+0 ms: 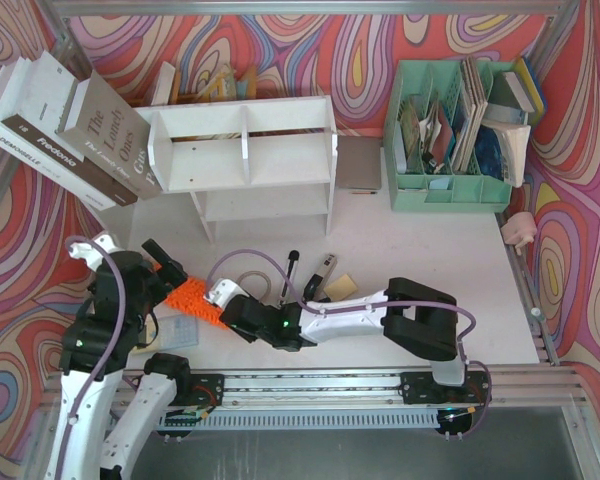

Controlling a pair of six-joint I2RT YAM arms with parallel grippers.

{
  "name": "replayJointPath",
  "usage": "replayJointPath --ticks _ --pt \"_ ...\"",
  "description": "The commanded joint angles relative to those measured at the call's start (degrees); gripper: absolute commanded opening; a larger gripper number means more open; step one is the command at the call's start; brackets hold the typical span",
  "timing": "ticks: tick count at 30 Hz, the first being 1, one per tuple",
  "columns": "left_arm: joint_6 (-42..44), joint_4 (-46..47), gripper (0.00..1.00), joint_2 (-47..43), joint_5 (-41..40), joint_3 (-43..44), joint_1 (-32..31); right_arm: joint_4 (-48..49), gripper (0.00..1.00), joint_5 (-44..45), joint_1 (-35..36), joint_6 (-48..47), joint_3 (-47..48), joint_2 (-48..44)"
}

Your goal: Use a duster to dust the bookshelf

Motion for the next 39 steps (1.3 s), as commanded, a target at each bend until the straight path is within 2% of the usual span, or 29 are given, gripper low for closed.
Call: replayJointPath --ticks 1,11,20,24,39 --pt "-3.27 -1.96 0.98 1.54 0.97 2.53 0.29 0.37 0.0 2.92 0.51 0.06 1.66 -4.39" --pt "-11.31 -4.58 0.98 -0.14 0.86 2.02 0.29 0.21 0.0 4.26 0.51 3.77 0.9 -8.28" --pt "-16.41 0.05 0.98 0.07 6.01 -5.89 0.29 -3.3 0.0 2.59 1.19 6.85 2.61 -10.62" --pt "-17.64 1.92 0.98 0.67 6.2 -8.42 0.3 -3.27 0.0 2.68 1.61 8.71 1.51 -13.91" --pt "-21.08 8.29 0.98 0.01 5.6 -16.03 0.3 -2.08 0.0 1.77 4.67 11.7 0.54 -16.57"
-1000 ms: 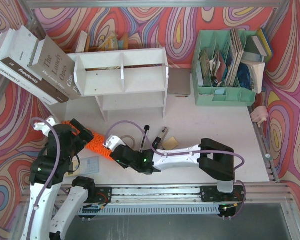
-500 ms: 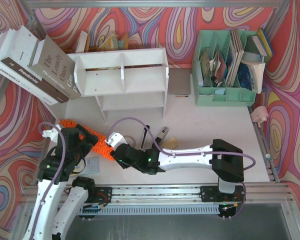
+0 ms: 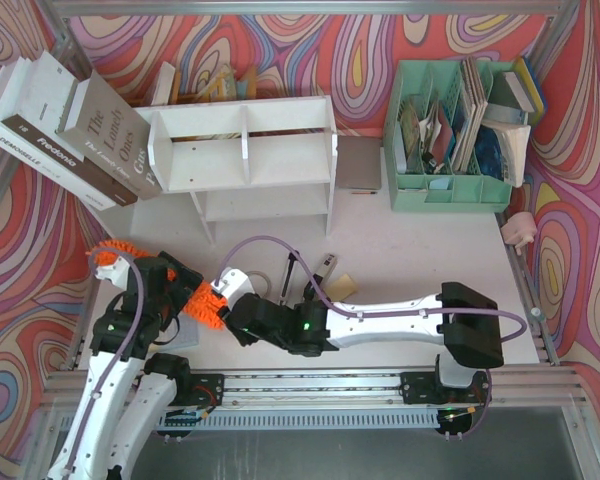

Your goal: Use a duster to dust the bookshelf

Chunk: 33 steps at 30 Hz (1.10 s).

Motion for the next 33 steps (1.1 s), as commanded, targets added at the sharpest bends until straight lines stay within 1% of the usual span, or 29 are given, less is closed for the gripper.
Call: replayJointPath --ticks 1,3,6,16,21,23,26,31,33 --pt "-1.61 3.33 0.98 -0.35 0.12 -2.17 0.25 2.99 0.0 0.77 1.22 1.46 0.19 -2.93" --pt "-2.06 4.15 0.97 -0.12 0.71 -2.82 0.25 3.3 0.0 0.9 1.5 1.59 0.0 -3.44" --pt "-2.63 4.91 0.92 -0.11 0.99 -3.64 0.25 4.43 0.0 0.67 1.77 1.97 -0.67 -4.17" --pt "-2.97 6.06 0.8 0.31 2.24 -4.37 0.25 9.08 0.0 -0.87 2.45 2.58 -2.68 -5.82" --pt "-3.07 5.99 0.7 0.37 2.4 -3.62 0.25 9.79 0.0 -1.02 2.58 2.67 -2.85 -5.99" --pt "-3.07 5.6 0.63 0.23 2.17 -3.12 0.25 9.67 0.0 -0.87 2.64 2.72 -3.0 -5.94" --pt "-3.43 4.48 0.48 -0.17 1.11 -2.31 0.25 9.67 0.0 -0.88 2.61 2.81 -3.38 -6.17" --pt "-4.57 3.12 0.1 -1.86 0.07 -1.54 0.25 9.66 0.0 -0.52 2.59 2.83 -3.8 -6.23" --pt "-5.77 1.96 0.0 -2.52 -0.72 -1.14 0.25 9.51 0.0 -0.07 2.63 2.86 -3.88 -6.07"
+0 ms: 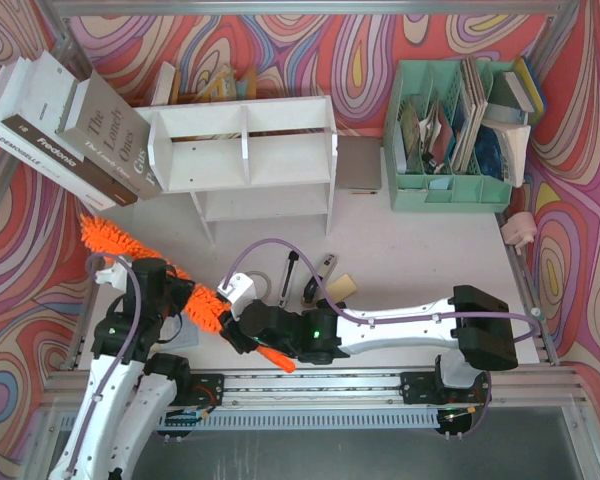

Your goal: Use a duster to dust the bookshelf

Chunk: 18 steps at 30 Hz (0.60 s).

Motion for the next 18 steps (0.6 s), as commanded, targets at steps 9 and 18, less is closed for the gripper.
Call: replayJointPath --ticks 9,18 --pt "-4.5 -12.72 0.0 -5.88 -10.88 5.18 0.23 2.76 0.24 1.33 0.32 -1.05 -0.03 -2.44" --pt "-3.53 -14.04 0.0 -2.96 -13.0 9.69 0.23 1.53 0.65 0.47 0.75 -6.68 -3.97 -7.54"
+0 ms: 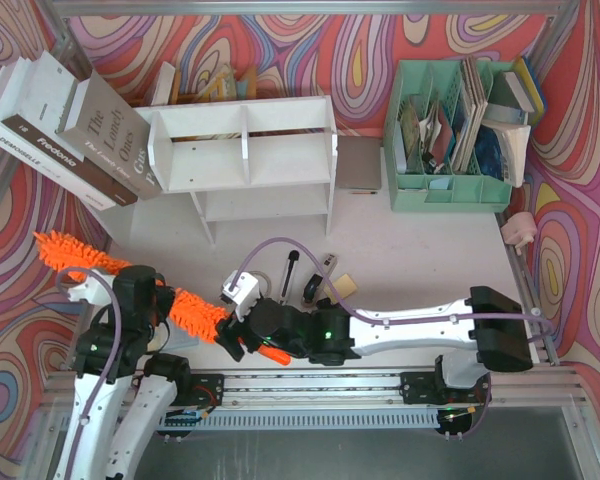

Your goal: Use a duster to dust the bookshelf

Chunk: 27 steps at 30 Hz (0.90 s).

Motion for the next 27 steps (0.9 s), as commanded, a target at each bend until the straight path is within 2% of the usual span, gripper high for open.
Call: replayJointPath --ticks 1,6,11,27 --pt "1.43 -1.6 0.0 1.51 -3.45 2.77 0.21 -2.06 0.68 1.23 0.06 -4.38 -3.65 -5.63" --pt "1.83 -1.14 0.0 2.17 -3.98 3.35 0.21 -2.38 0.76 -1.75 0.27 -4.89 -8.94 -11.8" --pt "1.95 -1.04 0.0 2.13 -3.97 3.85 0.21 -3.41 0.77 -3.3 0.33 -3.47 -10.84 -13.28" --pt "-1.7 -1.72 0.0 2.07 -2.33 4.41 0.21 -0.54 0.67 -1.73 1.67 -1.66 -6.68 -5.57"
